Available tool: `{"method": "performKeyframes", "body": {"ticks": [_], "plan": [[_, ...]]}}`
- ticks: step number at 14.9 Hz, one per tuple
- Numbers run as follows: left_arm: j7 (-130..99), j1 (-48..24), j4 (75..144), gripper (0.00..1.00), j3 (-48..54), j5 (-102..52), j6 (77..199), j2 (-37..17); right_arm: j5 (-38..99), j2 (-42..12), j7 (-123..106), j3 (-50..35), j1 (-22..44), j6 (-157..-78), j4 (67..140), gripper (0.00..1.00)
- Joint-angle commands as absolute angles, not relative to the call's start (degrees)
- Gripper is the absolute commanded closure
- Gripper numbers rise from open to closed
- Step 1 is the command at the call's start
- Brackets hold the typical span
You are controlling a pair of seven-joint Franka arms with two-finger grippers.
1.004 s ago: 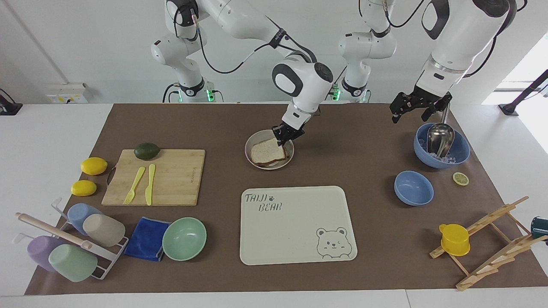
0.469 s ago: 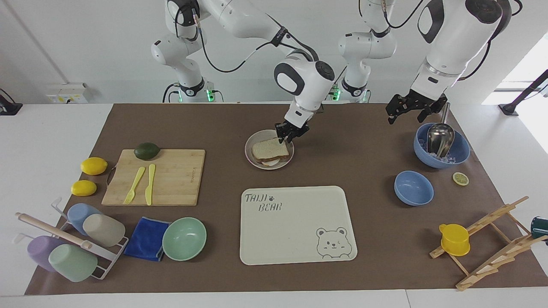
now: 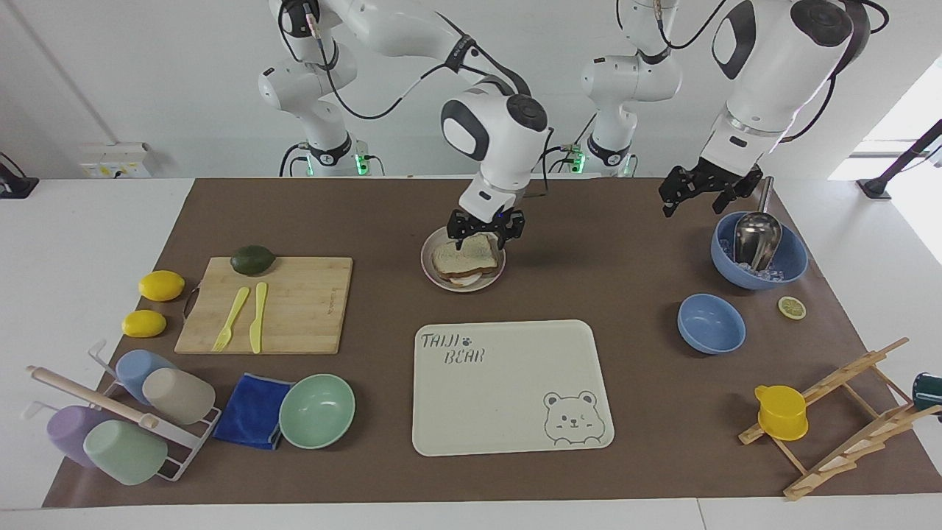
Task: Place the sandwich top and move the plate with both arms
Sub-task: 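Withdraw the right gripper while the left gripper reaches toward the plate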
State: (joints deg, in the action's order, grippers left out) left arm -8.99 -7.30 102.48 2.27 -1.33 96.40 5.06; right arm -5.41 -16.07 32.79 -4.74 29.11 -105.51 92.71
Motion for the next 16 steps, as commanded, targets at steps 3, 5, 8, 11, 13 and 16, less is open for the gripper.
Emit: {"method": "performKeyframes", "body": {"ticks": [3, 5, 8, 11, 13, 16], "plan": [[-15.0, -12.7, 110.2, 0.0, 2.1, -2.5, 103.1, 7.0, -0.8, -9.0, 22.3, -5.4, 17.2, -101.0, 92.7, 0.0], [-17.3, -15.3, 113.5, 0.0, 2.2, -4.7, 106.2, 7.4, -1.0, -7.7, 17.8, -5.3, 13.4, -94.0, 89.4, 0.0], [-18.5, -19.2, 118.0, 0.0, 2.1, -6.7, 111.3, 7.3, -2.0, -7.6, 10.3, -4.6, 8.3, -87.3, 86.3, 0.0], [-22.0, -24.0, 121.8, 0.0, 2.2, -7.0, 115.0, 6.5, -1.8, -7.6, 5.9, -4.7, 1.9, -84.3, 86.3, 0.0], [-24.7, -27.6, 125.8, 0.0, 2.1, -7.8, 120.6, 6.2, -2.1, -7.5, 3.3, -4.5, 0.8, -83.0, 84.9, 0.0], [-30.5, -32.5, 130.9, 0.0, 2.2, -8.0, 129.2, 5.6, -1.9, -6.2, 2.5, -4.6, -0.3, -80.3, 85.0, 0.0]]}}
